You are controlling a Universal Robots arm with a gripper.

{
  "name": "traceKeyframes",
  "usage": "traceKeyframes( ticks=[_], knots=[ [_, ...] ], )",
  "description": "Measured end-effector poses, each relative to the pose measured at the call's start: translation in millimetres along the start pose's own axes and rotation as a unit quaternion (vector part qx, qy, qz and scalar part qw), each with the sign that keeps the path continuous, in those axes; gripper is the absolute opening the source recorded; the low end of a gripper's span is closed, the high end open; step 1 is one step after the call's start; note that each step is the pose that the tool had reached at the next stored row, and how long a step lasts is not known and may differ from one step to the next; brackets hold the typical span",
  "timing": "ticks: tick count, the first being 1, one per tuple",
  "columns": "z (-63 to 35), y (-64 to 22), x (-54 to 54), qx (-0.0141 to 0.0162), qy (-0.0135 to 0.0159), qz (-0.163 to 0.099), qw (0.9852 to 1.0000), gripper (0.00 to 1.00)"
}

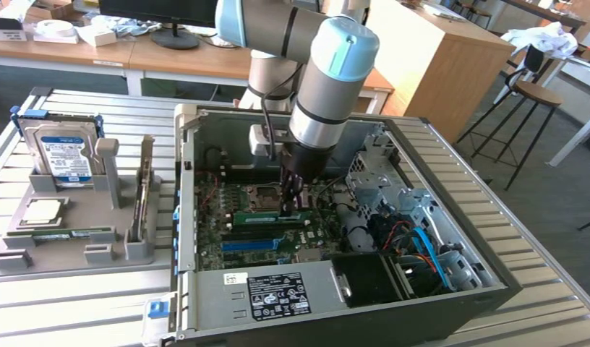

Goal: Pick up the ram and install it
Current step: 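Insert the ram into the slot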

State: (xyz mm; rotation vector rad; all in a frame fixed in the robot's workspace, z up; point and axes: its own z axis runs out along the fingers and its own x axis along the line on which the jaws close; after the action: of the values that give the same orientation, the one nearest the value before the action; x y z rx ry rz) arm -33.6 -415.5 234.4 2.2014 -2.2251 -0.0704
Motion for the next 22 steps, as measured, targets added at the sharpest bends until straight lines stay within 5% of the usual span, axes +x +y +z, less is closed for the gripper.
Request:
traceKeyframes(
  ticks=[22],
  knots=[
    [1.5, 0.0, -0.8, 0.0000, 0.0001, 0.000, 1.0000, 0.11]
  ],
)
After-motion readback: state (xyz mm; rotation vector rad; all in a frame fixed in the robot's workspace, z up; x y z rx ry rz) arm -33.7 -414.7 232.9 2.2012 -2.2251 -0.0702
